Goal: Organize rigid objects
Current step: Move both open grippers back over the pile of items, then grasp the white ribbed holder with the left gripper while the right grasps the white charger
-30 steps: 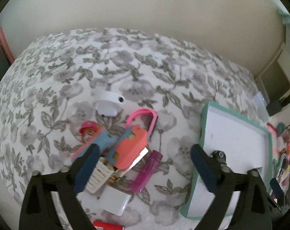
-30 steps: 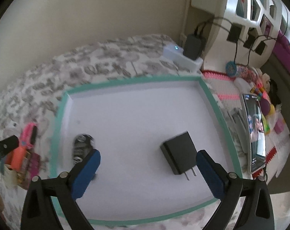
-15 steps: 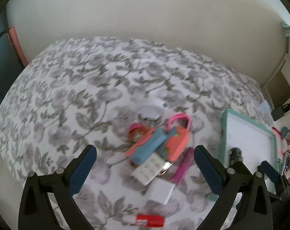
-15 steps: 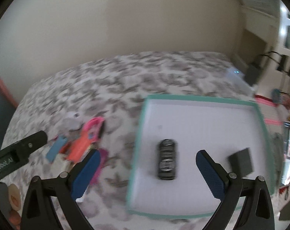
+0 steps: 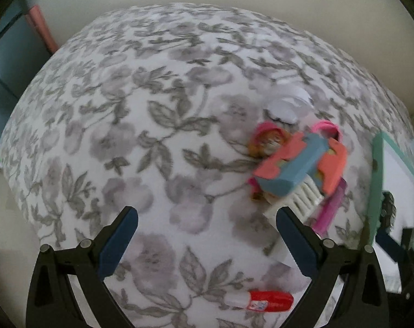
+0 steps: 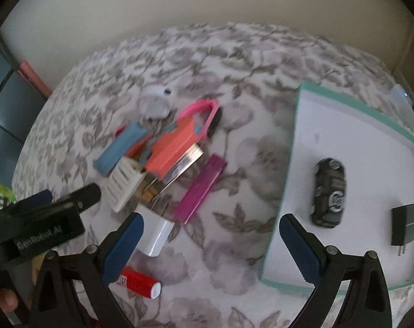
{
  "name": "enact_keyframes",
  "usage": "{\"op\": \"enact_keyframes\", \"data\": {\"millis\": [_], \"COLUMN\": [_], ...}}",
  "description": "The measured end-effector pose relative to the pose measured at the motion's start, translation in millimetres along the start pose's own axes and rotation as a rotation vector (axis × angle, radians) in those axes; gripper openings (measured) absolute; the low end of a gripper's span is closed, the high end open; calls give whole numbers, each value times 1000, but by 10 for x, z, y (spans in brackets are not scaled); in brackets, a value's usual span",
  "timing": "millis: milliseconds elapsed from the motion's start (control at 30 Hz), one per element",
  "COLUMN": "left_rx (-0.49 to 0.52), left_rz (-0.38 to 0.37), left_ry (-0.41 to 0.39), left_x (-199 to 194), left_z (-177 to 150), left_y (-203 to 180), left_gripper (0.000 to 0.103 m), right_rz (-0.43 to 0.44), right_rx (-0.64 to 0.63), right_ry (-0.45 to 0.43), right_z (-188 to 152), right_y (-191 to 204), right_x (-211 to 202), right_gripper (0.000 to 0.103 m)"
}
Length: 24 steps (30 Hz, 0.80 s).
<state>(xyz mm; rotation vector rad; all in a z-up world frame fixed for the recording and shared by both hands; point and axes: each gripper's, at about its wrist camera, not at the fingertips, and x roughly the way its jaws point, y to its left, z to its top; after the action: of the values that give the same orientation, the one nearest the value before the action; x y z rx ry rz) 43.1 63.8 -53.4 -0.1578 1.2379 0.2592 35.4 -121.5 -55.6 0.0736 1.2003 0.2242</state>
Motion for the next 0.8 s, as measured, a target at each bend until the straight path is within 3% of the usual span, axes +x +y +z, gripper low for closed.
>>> {"op": "enact_keyframes", "data": {"millis": [100, 467, 800], "left_rx": [-28, -113, -78], "left_rz": [32, -5, -84], "left_ry": [-12, 12, 18], "left_x": [10, 111, 94], "left_z": [33, 62, 64], "left_y": [81, 257, 138], "left_gripper": [100, 100, 101], "right_rz": [26, 77, 69], "right_rx": [-16, -45, -2], "right_ry": [33, 116, 129], "right_z": [-14, -3, -11], "right_y": [82, 369, 309], "right_x": [82, 380, 485], "right_gripper": [101, 101, 95]}}
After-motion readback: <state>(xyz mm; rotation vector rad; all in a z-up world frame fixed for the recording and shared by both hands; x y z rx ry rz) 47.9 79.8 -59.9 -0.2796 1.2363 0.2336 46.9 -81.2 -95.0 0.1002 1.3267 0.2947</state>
